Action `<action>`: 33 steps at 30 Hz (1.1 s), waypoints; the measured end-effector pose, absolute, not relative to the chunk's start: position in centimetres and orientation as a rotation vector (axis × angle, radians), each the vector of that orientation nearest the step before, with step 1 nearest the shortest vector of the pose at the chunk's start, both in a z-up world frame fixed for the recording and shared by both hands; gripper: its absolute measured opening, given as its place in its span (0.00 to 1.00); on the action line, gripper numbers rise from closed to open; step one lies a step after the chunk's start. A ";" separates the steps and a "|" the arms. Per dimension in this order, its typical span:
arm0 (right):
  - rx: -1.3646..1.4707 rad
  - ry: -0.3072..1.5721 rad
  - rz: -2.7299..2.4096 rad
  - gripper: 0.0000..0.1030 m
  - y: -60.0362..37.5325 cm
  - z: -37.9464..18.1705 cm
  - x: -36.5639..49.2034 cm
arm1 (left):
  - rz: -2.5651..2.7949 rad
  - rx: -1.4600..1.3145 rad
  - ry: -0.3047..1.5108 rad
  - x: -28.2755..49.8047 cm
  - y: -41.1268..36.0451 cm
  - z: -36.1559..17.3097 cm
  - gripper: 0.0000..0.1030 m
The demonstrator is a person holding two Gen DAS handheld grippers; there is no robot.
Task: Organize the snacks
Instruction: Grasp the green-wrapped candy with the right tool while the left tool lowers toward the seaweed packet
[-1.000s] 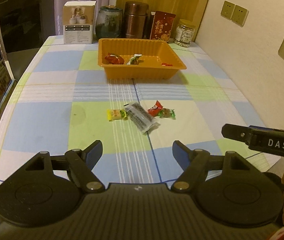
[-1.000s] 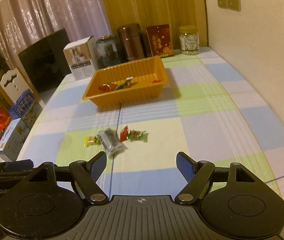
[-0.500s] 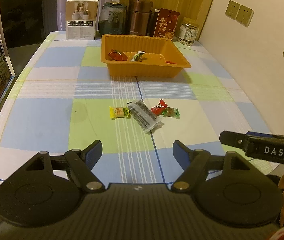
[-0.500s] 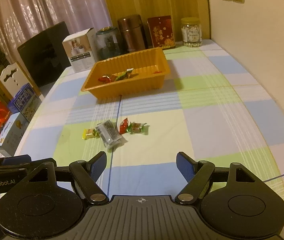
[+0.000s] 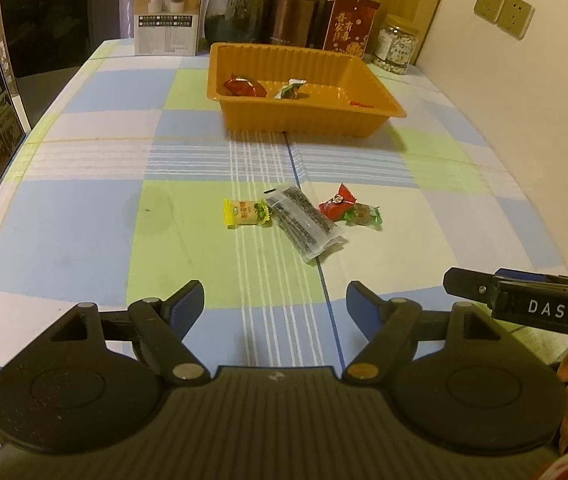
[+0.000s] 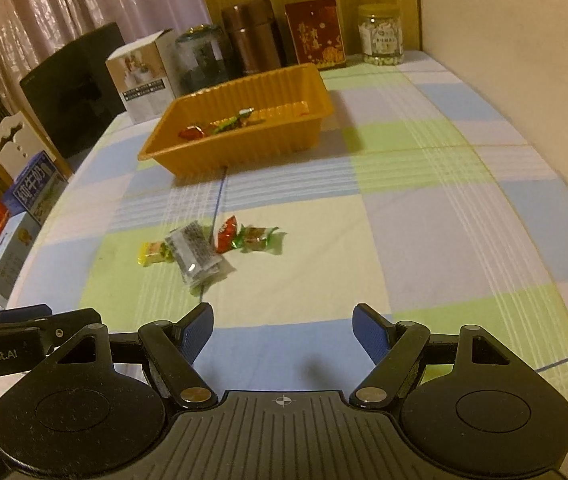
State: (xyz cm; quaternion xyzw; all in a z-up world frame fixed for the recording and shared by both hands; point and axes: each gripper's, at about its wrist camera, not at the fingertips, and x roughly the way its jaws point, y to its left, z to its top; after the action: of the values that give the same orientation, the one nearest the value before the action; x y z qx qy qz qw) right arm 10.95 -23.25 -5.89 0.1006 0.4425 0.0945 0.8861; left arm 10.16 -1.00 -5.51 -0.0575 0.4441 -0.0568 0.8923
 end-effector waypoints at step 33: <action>-0.250 0.889 0.586 0.51 -18.5 -13.4 23.3 | -0.070 -0.198 0.954 17.9 -0.8 -10.2 0.74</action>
State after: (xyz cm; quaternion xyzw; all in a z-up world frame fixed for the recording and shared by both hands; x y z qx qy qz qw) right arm 23.29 -18.55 -13.44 -0.1187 0.4229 0.2788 0.8540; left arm 17.85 -0.83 -10.24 -0.0949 0.4585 -0.0338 0.8830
